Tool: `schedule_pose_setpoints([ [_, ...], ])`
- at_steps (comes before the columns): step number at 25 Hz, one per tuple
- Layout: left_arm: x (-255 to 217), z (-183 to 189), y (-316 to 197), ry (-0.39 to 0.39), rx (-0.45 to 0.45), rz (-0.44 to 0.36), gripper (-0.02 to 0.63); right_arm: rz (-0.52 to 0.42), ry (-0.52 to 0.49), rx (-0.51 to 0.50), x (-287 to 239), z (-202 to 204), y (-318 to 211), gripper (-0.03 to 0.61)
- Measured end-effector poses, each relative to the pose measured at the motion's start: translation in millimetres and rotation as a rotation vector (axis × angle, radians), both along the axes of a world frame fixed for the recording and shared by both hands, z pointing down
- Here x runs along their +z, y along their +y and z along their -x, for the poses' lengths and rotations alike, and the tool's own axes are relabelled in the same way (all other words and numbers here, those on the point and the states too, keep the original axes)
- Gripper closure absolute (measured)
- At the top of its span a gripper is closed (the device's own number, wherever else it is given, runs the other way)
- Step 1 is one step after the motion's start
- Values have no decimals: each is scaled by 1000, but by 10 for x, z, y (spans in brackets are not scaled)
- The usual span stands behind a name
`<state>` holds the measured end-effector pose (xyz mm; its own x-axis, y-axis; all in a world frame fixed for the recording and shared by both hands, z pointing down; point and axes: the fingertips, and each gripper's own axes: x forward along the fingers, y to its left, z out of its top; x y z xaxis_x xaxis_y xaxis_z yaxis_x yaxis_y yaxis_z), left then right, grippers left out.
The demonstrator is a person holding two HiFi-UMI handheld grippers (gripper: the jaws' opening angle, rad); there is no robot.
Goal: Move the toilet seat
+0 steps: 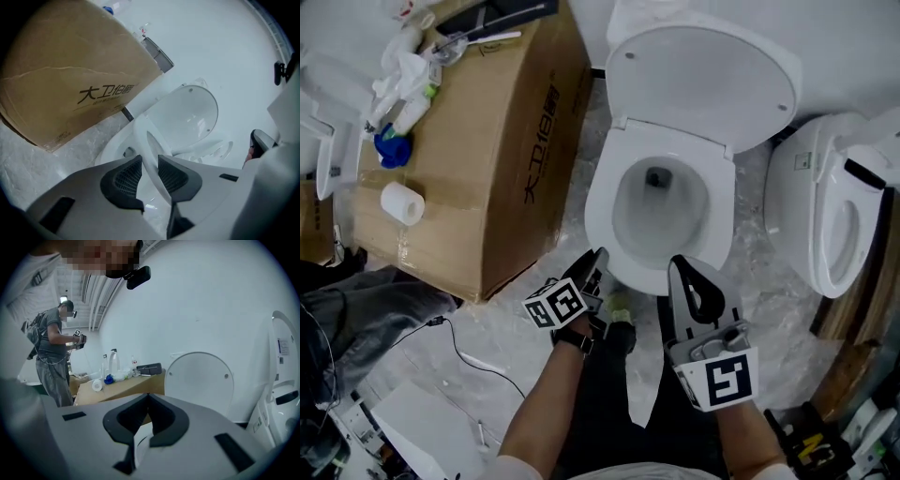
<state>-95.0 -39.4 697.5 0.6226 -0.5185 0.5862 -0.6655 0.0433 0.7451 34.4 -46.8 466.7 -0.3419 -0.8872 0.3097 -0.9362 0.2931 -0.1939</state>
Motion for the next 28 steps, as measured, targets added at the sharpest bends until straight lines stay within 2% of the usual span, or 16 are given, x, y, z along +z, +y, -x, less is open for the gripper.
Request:
schedule_pose_setpoints([
  [3,-344,-75,-142,33,5,-24,502,-41,41,-16,-285,-106,-5,563],
  [8,-824,-252,-372,83,3,-37,479,-45,40,10,-659,-322,-65,563],
  [15,-1271,-419,-744,176,-129,1,476,-71,49,30,-1032,-605,-268,563],
  [28,-2062,-897,-1832,307,-245,-90,437,-112,49,14,-1539,-1116,-895,563],
])
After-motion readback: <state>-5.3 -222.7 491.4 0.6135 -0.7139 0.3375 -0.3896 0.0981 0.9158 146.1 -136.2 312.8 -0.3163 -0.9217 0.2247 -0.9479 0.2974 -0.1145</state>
